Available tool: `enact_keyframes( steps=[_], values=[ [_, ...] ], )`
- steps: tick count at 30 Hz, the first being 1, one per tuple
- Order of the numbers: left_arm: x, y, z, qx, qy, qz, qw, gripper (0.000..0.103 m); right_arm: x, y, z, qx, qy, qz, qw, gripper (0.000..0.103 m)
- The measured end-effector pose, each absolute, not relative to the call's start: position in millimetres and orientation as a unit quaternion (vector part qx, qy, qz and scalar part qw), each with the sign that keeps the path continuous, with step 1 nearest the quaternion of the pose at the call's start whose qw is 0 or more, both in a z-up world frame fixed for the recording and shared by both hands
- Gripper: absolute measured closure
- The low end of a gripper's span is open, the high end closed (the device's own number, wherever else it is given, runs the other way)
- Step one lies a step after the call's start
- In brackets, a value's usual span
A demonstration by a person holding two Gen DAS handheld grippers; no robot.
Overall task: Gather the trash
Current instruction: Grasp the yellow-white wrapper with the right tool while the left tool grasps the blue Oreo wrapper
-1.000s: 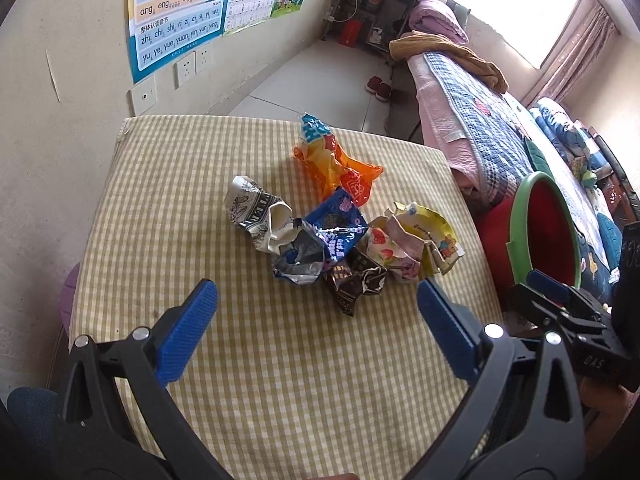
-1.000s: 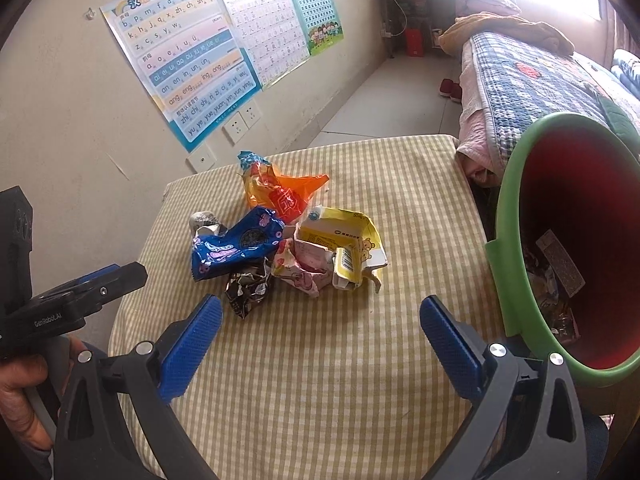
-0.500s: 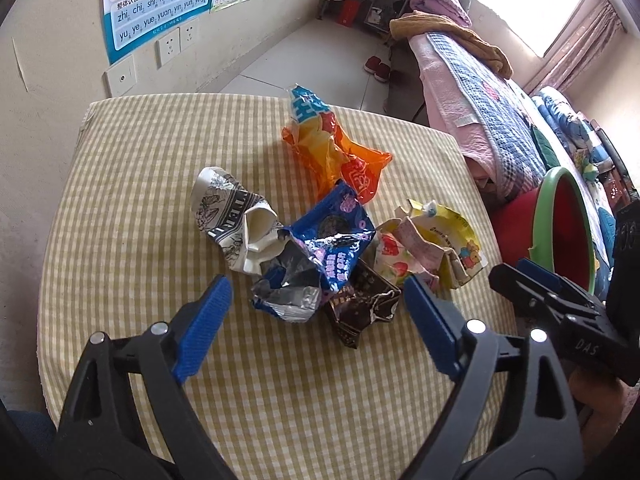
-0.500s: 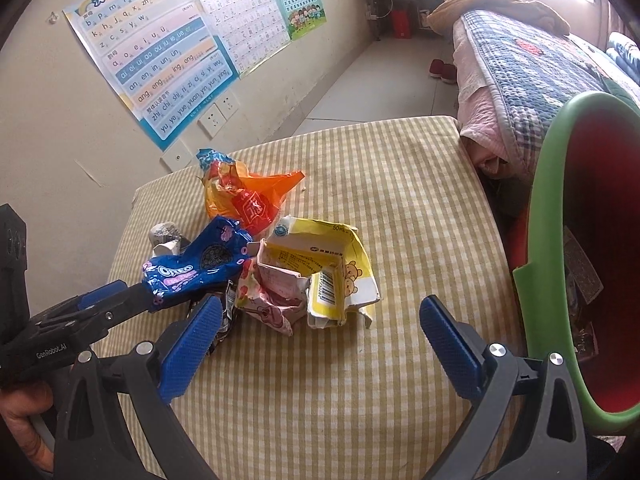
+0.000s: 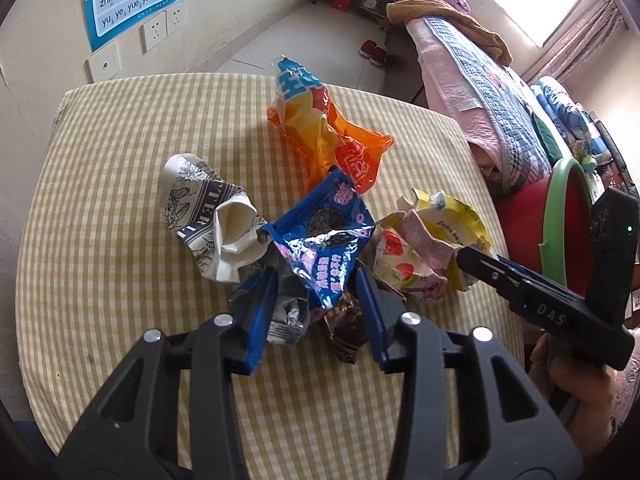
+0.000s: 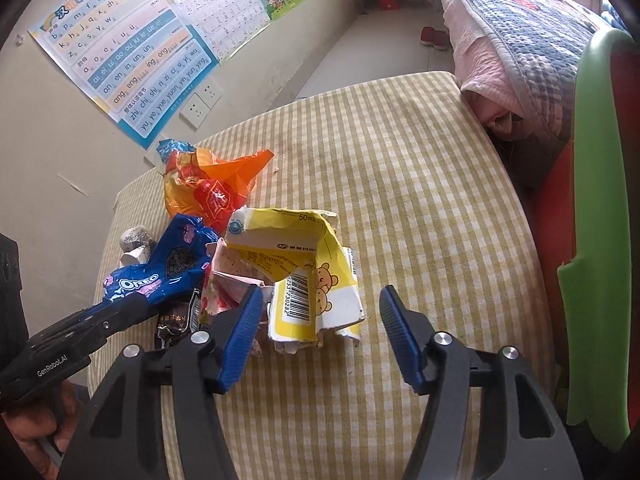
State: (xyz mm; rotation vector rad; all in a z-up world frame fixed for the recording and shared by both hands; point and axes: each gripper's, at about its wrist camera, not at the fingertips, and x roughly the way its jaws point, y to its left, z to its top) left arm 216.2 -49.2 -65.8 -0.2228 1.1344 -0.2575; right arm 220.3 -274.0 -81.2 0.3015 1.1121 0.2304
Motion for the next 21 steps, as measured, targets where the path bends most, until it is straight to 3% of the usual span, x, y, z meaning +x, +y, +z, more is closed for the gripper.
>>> enact_keyframes(
  steps=[1,5,12,21],
  values=[
    [216.2,-49.3,-66.8,-0.107,0.536,-0.124,0.828,0.076,220.5,-274.8,-82.9,0.146,0.526,0.112,0.83,0.061],
    [213.2,-49.7,-66.7,-0.111,0.534,-0.13,0.828,0.088,216.5,-279.1,-82.4,0.155,0.519,0.119,0.832,0.068],
    [206.4,-47.5,-58.8,-0.113,0.527,-0.133,0.831,0.095,207.8,-279.9,-73.1,0.156,0.507,0.116,0.84,0.072],
    [191.0,-39.6,-40.2,-0.119,0.511,-0.129,0.841,0.096,193.8,-278.1,-47.6,0.147,0.479,0.116,0.858,0.073]
  ],
)
